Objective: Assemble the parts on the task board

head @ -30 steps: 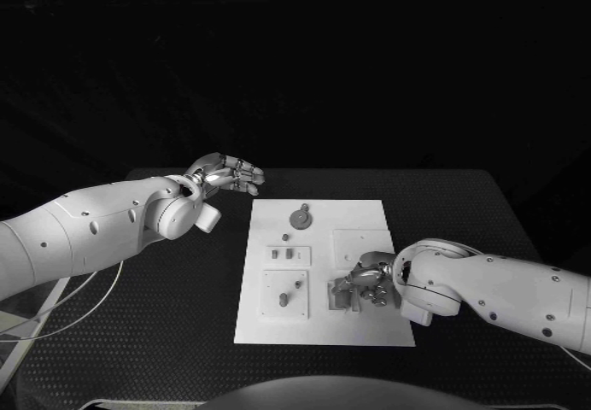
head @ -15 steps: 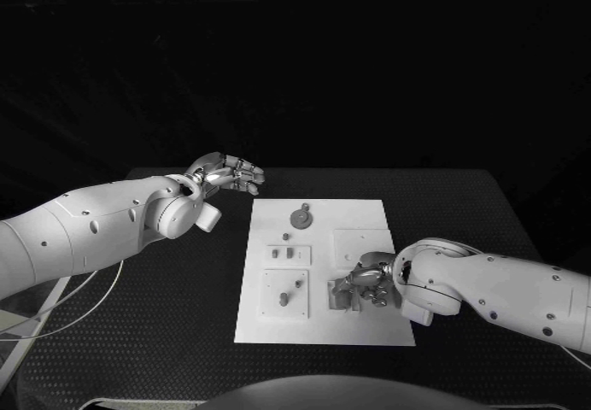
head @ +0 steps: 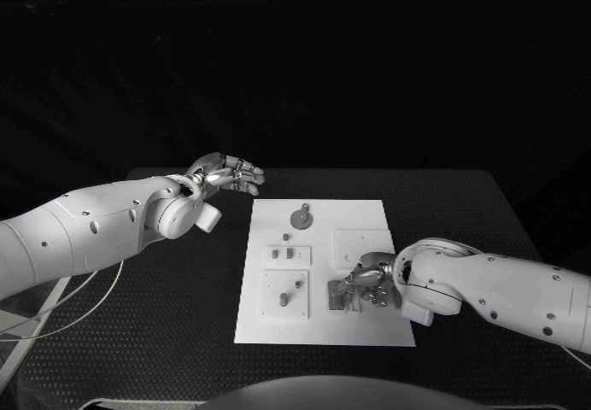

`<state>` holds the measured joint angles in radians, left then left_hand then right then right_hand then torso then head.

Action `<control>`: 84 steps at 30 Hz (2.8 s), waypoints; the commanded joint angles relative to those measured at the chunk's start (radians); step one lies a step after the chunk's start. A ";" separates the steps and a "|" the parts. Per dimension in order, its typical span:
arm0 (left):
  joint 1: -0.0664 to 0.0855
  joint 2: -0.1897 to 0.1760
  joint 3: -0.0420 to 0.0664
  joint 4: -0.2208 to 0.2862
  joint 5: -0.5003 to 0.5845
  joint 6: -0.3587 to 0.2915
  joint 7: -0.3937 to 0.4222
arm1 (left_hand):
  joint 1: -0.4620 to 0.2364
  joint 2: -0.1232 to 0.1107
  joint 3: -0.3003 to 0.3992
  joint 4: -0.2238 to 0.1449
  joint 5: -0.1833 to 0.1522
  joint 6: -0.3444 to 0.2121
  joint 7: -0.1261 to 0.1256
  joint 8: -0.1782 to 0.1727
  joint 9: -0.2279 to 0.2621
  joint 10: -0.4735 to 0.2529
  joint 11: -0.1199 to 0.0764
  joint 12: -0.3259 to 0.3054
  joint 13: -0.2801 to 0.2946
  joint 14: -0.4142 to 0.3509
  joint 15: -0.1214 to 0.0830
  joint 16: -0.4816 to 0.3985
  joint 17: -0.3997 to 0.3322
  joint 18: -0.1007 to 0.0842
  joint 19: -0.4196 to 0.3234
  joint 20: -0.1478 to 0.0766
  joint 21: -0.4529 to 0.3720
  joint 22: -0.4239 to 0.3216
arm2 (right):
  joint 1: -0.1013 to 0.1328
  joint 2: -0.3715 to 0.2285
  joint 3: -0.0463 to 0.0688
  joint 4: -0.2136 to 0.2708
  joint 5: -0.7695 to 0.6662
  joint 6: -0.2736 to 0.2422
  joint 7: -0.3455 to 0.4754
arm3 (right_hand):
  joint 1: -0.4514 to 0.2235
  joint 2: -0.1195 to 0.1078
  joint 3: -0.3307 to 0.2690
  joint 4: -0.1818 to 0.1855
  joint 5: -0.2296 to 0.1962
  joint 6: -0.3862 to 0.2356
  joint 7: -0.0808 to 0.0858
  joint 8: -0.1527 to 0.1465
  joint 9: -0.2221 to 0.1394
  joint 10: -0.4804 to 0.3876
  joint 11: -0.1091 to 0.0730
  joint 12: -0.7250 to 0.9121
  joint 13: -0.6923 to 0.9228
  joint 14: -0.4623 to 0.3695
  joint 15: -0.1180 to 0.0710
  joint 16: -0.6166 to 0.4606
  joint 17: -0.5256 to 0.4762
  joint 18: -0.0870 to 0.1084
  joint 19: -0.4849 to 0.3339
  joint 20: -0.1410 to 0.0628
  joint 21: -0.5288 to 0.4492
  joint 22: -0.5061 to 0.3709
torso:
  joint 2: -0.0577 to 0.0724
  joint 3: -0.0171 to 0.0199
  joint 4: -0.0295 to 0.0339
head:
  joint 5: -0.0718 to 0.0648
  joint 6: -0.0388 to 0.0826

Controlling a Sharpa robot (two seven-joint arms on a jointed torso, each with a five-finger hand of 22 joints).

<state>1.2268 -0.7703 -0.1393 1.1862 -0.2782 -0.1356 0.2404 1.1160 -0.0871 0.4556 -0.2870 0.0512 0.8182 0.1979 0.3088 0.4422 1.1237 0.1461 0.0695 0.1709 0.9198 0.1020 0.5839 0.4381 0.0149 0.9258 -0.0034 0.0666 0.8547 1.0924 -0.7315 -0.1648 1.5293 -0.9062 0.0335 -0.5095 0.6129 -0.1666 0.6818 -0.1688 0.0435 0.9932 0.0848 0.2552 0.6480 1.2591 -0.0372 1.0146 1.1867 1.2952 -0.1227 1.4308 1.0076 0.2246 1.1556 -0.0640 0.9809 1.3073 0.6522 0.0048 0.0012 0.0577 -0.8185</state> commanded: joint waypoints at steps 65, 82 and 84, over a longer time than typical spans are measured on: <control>0.001 0.019 0.001 -0.010 0.006 0.021 0.018 | -0.023 -0.011 -0.008 0.001 0.004 -0.015 0.002 0.005 -0.004 -0.007 0.001 0.003 -0.002 0.003 0.003 -0.019 0.014 0.000 -0.010 0.008 0.002 -0.004 | 0.022 -0.237 0.023 0.050 -0.311 0.071 -0.002 | 0.066 0.060 -0.050 -0.026 0.005 0.091 -0.022 0.033 0.055 0.024 -0.011 0.005 -0.004 0.032 -0.020 0.015 0.025 0.037 0.011 0.006 0.003 0.009 | -0.001 0.0002 -0.0013 | -0.056 0.021; 0.001 0.011 0.000 -0.007 0.006 0.023 0.016 | -0.025 -0.009 -0.008 0.001 0.004 -0.016 0.002 0.005 -0.004 -0.008 0.001 0.003 -0.002 0.002 0.003 -0.020 0.016 0.000 -0.010 0.008 0.002 -0.005 | -0.024 -0.197 0.021 0.019 -0.359 0.079 -0.009 | 0.047 0.042 -0.041 -0.011 0.005 0.095 -0.024 0.028 0.053 0.026 -0.012 0.006 -0.002 0.033 -0.021 0.016 0.026 0.037 0.011 0.004 0.003 0.009 | 0.001 -0.0003 0.0004 | -0.054 0.011; 0.001 0.011 0.000 -0.007 0.006 0.023 0.016 | -0.025 -0.009 -0.008 0.001 0.004 -0.016 0.002 0.005 -0.004 -0.008 0.001 0.003 -0.002 0.002 0.003 -0.021 0.016 0.000 -0.010 0.008 0.002 -0.005 | -0.028 -0.190 0.021 0.016 -0.370 0.081 -0.009 | 0.047 0.042 -0.041 -0.010 0.005 0.095 -0.024 0.028 0.053 0.026 -0.012 0.006 -0.002 0.033 -0.021 0.016 0.026 0.037 0.011 0.004 0.003 0.009 | 0.001 0.0001 -0.0003 | -0.053 0.011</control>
<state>1.2267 -0.7605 -0.1396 1.1766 -0.2782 -0.1280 0.2435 1.1020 -0.0942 0.4534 -0.2848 0.0512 0.8074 0.2016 0.3088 0.4400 1.1237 0.1461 0.0695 0.1701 0.9198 0.1020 0.5691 0.4532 0.0148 0.9186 0.0037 0.0666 0.8511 1.0693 -0.9266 -0.1430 1.5473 -1.2400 0.0953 -0.5143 0.6676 -0.1198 0.6390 -0.1846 0.0435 1.0811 0.0537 0.2905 0.7057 1.2799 -0.0500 1.0212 1.1839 1.3240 -0.1389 1.4435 1.0331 0.2244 1.1666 -0.0672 0.9858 1.3075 0.6535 0.0047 0.0021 0.0037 -0.8066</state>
